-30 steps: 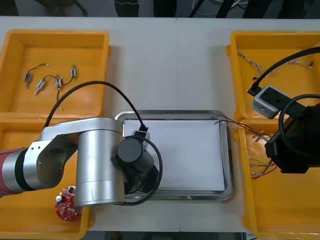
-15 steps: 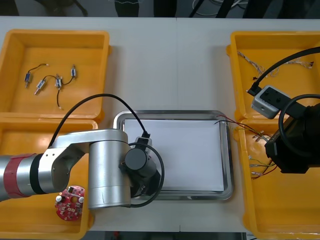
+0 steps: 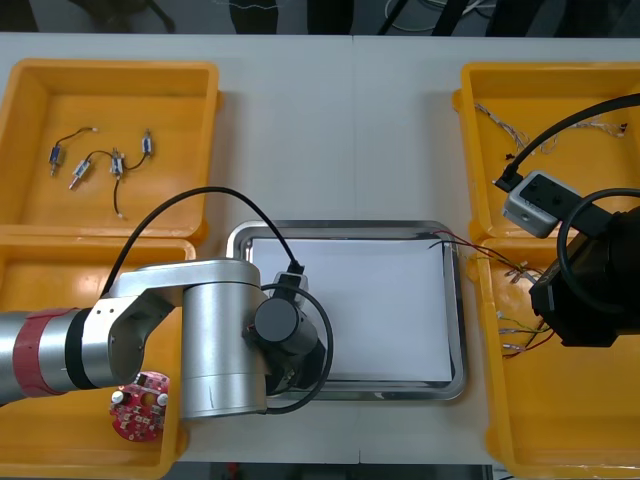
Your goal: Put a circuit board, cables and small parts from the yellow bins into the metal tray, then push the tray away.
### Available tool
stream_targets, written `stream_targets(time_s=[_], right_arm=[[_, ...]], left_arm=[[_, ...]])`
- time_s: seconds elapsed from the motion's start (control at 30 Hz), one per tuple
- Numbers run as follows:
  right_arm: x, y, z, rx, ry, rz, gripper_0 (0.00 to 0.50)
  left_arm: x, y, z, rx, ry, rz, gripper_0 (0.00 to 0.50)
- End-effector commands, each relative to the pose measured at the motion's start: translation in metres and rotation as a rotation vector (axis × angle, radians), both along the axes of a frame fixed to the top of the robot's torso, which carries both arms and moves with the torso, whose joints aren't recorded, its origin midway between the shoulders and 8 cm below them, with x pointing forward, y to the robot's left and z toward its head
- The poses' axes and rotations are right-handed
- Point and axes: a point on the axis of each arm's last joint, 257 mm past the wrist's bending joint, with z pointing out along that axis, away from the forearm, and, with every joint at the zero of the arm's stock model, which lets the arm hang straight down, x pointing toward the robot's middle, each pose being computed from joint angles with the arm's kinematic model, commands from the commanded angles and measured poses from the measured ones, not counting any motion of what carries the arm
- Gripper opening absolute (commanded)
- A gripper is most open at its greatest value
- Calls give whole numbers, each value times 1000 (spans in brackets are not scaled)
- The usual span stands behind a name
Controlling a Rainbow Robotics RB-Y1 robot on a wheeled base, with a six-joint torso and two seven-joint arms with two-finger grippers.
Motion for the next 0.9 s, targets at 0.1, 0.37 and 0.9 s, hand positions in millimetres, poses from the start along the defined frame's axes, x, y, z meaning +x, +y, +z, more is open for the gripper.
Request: stream_targets(time_s=[0.1, 0.37, 0.9], right_arm=[[2, -1, 8, -46, -38, 56, 0], [0, 16, 11, -29, -50, 120, 0], [-4, 64, -16, -144, -58, 450, 0]], left_arm=[[-1, -16, 16, -44, -25, 21, 500], [-1, -9, 28, -47, -20, 32, 500], [20, 34, 81, -18, -18, 139, 500]])
